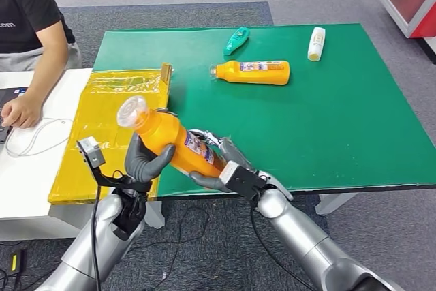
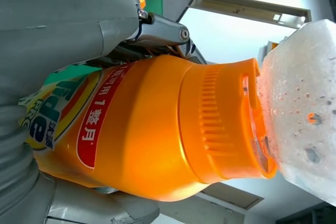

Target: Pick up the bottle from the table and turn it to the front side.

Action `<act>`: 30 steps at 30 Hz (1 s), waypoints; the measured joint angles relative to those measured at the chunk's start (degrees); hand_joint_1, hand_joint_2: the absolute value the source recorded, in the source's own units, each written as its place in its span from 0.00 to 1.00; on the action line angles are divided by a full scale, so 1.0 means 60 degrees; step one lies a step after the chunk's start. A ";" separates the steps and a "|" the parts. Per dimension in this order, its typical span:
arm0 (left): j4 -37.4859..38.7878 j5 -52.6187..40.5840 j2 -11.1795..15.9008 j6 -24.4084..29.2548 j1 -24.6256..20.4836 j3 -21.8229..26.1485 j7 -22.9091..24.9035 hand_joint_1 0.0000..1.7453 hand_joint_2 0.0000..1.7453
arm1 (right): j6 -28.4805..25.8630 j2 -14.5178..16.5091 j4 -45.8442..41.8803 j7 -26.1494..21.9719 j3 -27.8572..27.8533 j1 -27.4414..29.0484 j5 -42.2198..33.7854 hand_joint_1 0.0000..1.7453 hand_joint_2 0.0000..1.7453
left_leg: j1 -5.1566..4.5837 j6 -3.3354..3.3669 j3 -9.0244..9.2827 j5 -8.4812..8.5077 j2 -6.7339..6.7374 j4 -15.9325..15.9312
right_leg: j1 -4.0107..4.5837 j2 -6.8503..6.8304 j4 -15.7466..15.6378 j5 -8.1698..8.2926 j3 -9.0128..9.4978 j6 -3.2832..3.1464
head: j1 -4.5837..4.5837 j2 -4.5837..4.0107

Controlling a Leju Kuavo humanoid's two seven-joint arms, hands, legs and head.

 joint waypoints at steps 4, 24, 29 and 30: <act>0.0024 -0.0167 0.0019 -0.0029 -0.0038 0.0002 -0.0094 1.00 1.00 | -0.0092 0.0023 -0.0019 -0.0005 -0.0005 -0.0001 0.0161 1.00 1.00 | 0.0000 0.0000 0.0000 0.0000 0.0000 0.0000 | 0.0000 0.0000 0.0000 0.0000 0.0000 0.0000 | 0.0000 0.0000; 0.0060 0.0131 0.0176 -0.0275 -0.0217 0.0005 0.0655 1.00 1.00 | -0.1454 -0.0092 -0.0313 -0.0001 0.0423 0.0080 0.1193 1.00 1.00 | 0.0000 0.0001 -0.0001 0.0001 0.0000 0.0000 | 0.0000 0.0000 0.0000 0.0000 -0.0002 0.0000 | 0.0001 0.0000; 0.0178 0.0355 0.0202 -0.0285 -0.0225 0.0027 0.0891 0.97 1.00 | -0.2176 -0.0179 -0.0340 -0.0036 0.0658 0.0001 0.1472 1.00 1.00 | 0.0000 0.0002 -0.0001 0.0002 0.0001 0.0000 | 0.0000 0.0001 0.0000 0.0002 -0.0004 -0.0001 | 0.0000 0.0000; 0.0204 0.0375 0.0208 -0.0284 -0.0225 0.0030 0.0914 0.99 1.00 | -0.2278 -0.0194 -0.0340 -0.0046 0.0711 -0.0020 0.1515 1.00 1.00 | 0.0000 0.0003 -0.0001 0.0003 0.0002 0.0000 | 0.0000 0.0000 0.0000 0.0002 -0.0004 -0.0001 | 0.0000 0.0000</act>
